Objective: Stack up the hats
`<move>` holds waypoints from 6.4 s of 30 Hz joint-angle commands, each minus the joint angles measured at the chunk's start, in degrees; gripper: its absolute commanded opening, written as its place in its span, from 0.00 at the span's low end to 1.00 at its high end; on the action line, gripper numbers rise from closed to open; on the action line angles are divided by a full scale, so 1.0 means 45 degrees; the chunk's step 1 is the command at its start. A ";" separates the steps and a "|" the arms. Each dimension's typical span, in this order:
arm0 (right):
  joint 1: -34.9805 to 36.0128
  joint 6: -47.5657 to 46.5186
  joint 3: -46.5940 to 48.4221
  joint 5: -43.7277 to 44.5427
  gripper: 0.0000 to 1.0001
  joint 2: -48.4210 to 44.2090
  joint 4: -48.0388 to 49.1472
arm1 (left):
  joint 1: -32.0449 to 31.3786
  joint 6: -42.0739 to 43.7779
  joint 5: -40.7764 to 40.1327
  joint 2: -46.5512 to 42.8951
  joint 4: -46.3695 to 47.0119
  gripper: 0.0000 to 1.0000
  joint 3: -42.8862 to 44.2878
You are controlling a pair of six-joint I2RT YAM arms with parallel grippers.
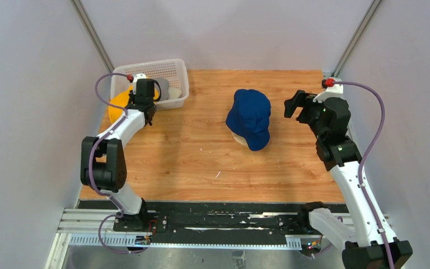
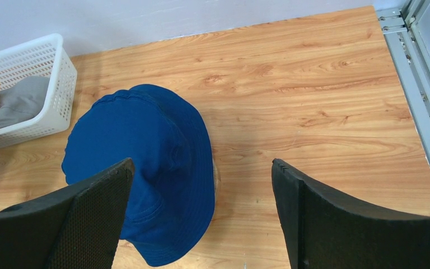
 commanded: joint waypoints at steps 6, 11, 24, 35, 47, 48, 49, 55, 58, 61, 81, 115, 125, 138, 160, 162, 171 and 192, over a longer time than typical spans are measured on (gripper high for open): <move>-0.0236 0.0152 -0.0145 -0.0214 0.91 0.0000 0.0345 | 0.0103 -0.0048 0.1205 -0.1803 0.0754 0.00 0.0287; -0.0234 0.0223 -0.0146 -0.0354 0.90 0.0030 0.0409 | 0.0064 -0.0190 0.2733 -0.3400 0.0160 0.00 0.1027; -0.0223 0.0225 -0.0156 -0.0429 0.90 -0.0106 0.0410 | 0.0064 -0.3993 1.0549 -0.4488 0.1237 0.00 0.3641; -0.0235 0.0215 -0.0159 -0.0214 0.90 -0.0296 0.0340 | -0.1207 -1.0457 1.6527 -0.1865 0.7065 0.00 0.4500; -0.0251 0.0047 0.0052 0.1374 0.90 -0.0723 -0.0324 | -0.3405 -1.7082 1.8612 0.0596 1.4242 0.00 0.5265; -0.0258 0.0004 0.0083 0.1553 0.90 -0.0790 -0.0390 | -0.3556 -1.7644 1.8626 0.0735 1.5034 0.00 0.5219; -0.0252 -0.0013 0.0106 0.1746 0.90 -0.0864 -0.0452 | -0.3706 -1.8122 1.8632 0.0857 1.5475 0.00 0.5150; -0.0307 -0.0175 0.0373 0.2872 0.91 -0.1297 -0.1004 | -0.4735 -1.7980 1.8658 0.1105 1.5400 0.00 0.4282; -0.0334 -0.0325 0.0513 0.3463 0.92 -0.1549 -0.1280 | -0.5095 -1.7469 1.8689 0.1250 1.4937 0.00 0.3830; -0.0359 -0.0484 0.0582 0.3706 0.92 -0.1794 -0.1422 | -0.5316 -1.7200 1.8806 0.1506 1.4689 0.00 0.3425; -0.0396 -0.0844 0.0026 0.0446 0.91 -0.3043 -0.1224 | -0.5160 -1.6539 1.7712 0.3393 1.3413 0.00 0.4236; -0.3033 0.4358 -0.2880 -0.9722 0.82 0.1105 0.7077 | -0.4099 -1.8783 1.7704 0.4837 1.6220 0.00 0.3857; -0.3029 0.5557 -0.2513 -1.0599 0.46 0.2704 0.9070 | -0.3966 -1.8832 1.7598 0.5164 1.6099 0.00 0.4141; -0.3033 0.6745 -0.1351 -1.0761 0.01 0.3336 1.0467 | -0.3439 -1.9276 1.7523 0.5158 1.5844 0.00 0.5060; -0.3023 1.2989 -0.1517 -1.2230 0.01 0.4988 1.6532 | -0.2787 -2.0187 1.6917 0.3744 1.6334 0.08 0.3505; -0.3033 1.2599 -0.1764 -1.2236 0.01 0.4502 1.5906 | -0.2787 -2.0106 1.6731 0.3375 1.6401 0.12 0.3018; -0.3033 1.0402 -0.2285 -1.2007 0.01 0.2524 1.2163 | -0.2807 -1.9770 1.6286 0.2351 1.6478 0.20 0.1532; -0.3379 0.9168 -0.2732 -1.1775 0.01 0.3659 1.0306 | -0.2942 -1.8699 1.6481 0.4322 1.5308 0.34 0.2361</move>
